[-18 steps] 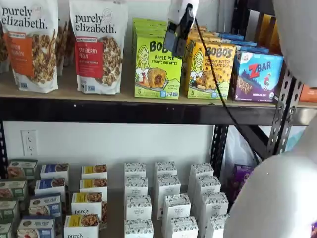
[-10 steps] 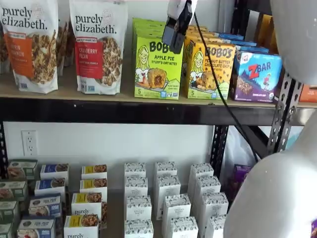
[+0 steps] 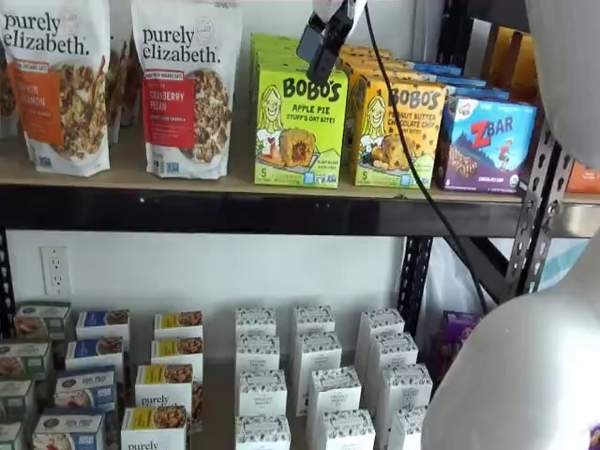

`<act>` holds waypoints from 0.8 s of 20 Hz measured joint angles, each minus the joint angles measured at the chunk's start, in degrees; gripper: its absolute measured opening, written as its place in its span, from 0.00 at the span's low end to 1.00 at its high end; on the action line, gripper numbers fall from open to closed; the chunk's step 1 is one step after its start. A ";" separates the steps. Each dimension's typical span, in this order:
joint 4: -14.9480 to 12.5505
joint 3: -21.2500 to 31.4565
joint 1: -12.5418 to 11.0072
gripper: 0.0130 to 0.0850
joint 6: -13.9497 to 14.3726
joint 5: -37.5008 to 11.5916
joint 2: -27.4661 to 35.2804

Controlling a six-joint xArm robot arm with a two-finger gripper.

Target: Pick the green box on the top shelf, the fourth from the left

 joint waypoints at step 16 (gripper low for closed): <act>-1.38 -0.34 0.80 1.00 0.09 -9.30 2.67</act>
